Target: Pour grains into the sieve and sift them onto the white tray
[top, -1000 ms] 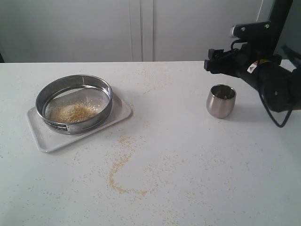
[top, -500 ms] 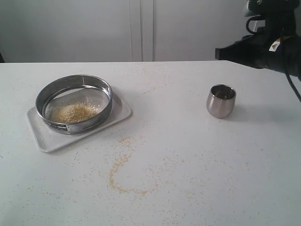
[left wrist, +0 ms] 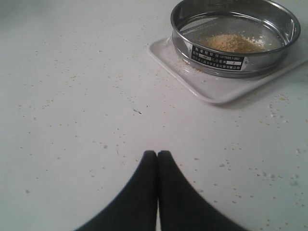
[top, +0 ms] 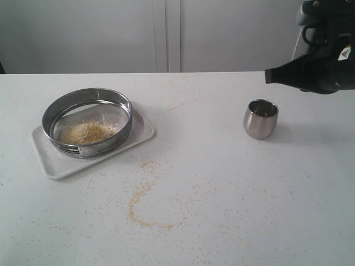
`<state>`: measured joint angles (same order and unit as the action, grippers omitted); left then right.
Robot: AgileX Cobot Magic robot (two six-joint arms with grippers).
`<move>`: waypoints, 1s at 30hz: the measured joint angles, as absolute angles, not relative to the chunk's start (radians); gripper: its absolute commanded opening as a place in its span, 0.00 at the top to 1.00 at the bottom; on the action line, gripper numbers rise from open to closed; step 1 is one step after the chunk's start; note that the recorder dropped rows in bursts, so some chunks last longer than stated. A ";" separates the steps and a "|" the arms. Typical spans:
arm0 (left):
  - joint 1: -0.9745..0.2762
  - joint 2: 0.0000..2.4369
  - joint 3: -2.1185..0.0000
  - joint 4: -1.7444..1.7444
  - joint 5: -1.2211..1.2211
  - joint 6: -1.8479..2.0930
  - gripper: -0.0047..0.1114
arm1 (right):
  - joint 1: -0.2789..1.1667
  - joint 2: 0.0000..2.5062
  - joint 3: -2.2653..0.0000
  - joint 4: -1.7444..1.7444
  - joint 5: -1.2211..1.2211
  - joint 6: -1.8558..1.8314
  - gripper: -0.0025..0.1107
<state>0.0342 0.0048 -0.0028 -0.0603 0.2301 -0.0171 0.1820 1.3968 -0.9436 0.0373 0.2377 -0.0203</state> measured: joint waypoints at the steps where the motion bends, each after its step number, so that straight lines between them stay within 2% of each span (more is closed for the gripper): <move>1: 0.034 0.005 -0.003 -0.060 0.230 -0.017 0.96 | 0.182 1.389 -0.944 0.037 0.260 -0.020 0.98; 30: 0.034 0.005 -0.003 -0.060 0.230 -0.017 0.96 | 0.182 1.178 -0.944 0.095 0.787 0.000 0.98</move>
